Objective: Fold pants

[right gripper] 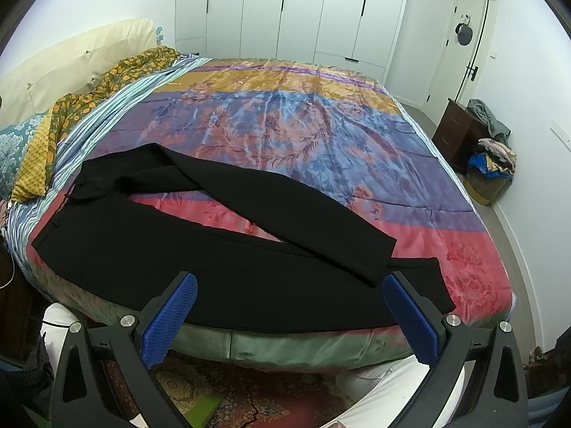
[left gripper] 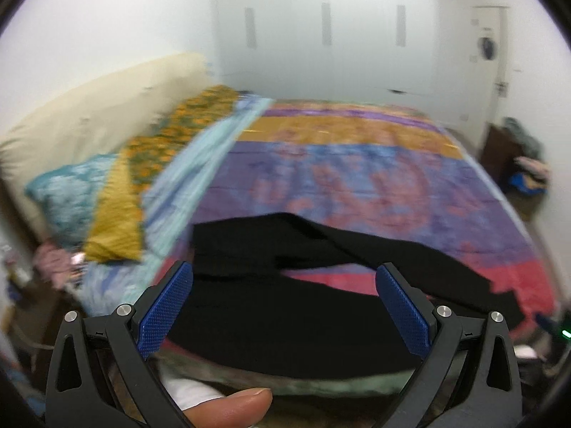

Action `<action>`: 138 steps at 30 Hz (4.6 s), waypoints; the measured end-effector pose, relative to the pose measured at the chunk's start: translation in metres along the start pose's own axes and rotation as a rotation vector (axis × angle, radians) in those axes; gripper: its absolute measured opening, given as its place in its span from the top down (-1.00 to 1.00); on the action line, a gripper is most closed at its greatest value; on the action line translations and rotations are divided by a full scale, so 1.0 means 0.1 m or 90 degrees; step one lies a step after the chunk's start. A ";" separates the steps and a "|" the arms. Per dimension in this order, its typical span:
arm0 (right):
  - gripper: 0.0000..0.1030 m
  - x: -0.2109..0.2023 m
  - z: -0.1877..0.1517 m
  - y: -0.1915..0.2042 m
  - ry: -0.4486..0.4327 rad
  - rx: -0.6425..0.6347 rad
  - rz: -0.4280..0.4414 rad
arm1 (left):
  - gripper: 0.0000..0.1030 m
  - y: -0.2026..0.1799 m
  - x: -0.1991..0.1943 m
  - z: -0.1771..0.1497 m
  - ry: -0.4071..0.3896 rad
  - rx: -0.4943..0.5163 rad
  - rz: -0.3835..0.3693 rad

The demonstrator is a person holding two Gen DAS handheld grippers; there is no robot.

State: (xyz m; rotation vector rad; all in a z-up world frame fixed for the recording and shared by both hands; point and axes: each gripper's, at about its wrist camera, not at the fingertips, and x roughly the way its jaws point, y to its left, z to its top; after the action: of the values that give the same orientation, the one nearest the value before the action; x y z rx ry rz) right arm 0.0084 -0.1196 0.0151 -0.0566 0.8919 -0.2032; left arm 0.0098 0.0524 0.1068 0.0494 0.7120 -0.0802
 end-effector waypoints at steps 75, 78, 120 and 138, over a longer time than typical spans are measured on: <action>-1.00 0.04 0.50 -0.36 -0.042 0.119 -0.054 | -0.99 -0.85 0.86 -0.04 0.107 0.107 -0.055; -1.00 0.07 0.53 -0.31 -0.039 0.115 -0.054 | -0.99 -0.79 0.90 -0.04 0.111 0.100 -0.053; -1.00 -0.76 -0.78 -0.47 -0.053 0.130 -0.090 | -0.99 0.41 0.26 -1.49 0.132 0.026 0.007; -1.00 -0.62 -0.79 -0.52 -0.024 0.139 -0.096 | -0.99 0.40 0.34 -1.46 0.141 0.035 0.011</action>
State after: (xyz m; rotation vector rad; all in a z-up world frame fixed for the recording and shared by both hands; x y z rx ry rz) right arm -0.0985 -0.1552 0.0203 0.0761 0.8242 -0.4381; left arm -0.0562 0.1010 -0.0254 0.1177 0.9312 -0.0787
